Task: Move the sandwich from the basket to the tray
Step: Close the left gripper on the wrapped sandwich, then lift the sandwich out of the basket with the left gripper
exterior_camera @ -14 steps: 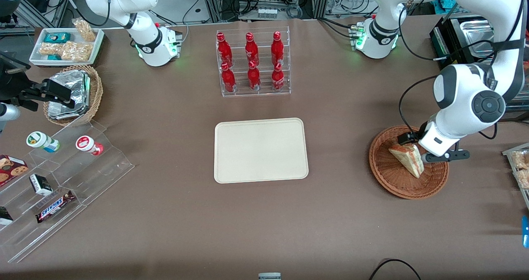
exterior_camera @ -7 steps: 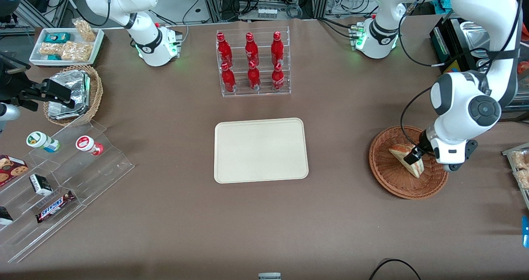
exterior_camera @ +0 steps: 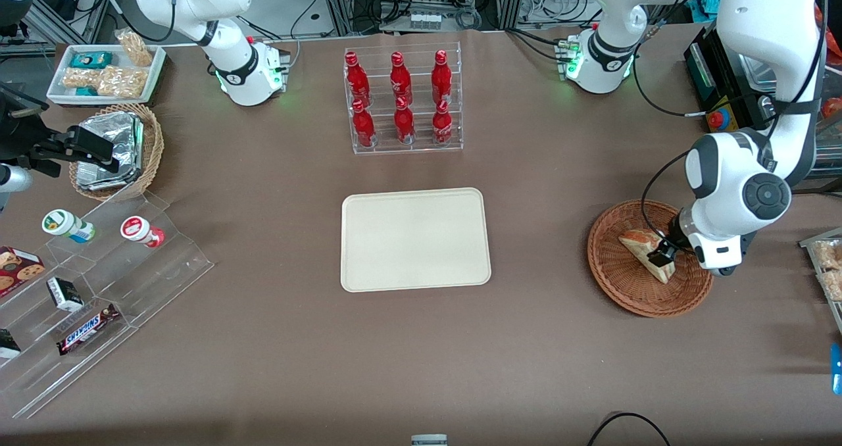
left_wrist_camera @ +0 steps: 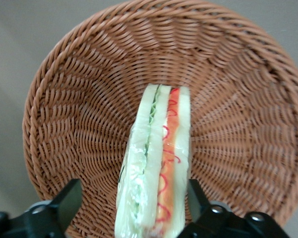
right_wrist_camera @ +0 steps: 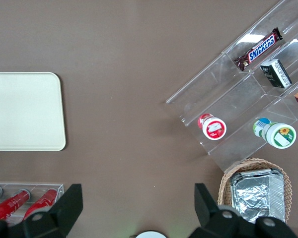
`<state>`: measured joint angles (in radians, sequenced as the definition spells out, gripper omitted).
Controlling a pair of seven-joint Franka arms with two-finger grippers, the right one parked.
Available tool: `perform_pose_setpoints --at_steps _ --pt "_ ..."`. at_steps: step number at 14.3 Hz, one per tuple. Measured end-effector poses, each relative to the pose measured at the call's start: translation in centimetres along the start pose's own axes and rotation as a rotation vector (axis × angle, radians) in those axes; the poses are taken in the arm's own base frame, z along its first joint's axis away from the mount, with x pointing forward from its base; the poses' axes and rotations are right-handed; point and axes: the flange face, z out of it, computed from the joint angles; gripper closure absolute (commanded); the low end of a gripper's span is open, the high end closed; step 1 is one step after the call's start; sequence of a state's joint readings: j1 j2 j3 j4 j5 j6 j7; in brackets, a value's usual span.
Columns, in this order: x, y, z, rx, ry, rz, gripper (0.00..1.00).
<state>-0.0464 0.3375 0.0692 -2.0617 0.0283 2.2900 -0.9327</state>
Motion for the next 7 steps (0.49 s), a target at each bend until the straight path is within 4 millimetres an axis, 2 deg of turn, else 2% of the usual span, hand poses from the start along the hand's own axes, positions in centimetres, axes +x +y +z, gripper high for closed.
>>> perform_pose_setpoints --at_steps 2,4,7 --pt "-0.2 0.2 1.1 0.009 -0.005 -0.042 0.87" --pt "-0.5 0.6 1.6 0.013 -0.007 -0.067 0.9" --pt "-0.5 1.6 0.0 0.005 0.0 -0.058 0.94"
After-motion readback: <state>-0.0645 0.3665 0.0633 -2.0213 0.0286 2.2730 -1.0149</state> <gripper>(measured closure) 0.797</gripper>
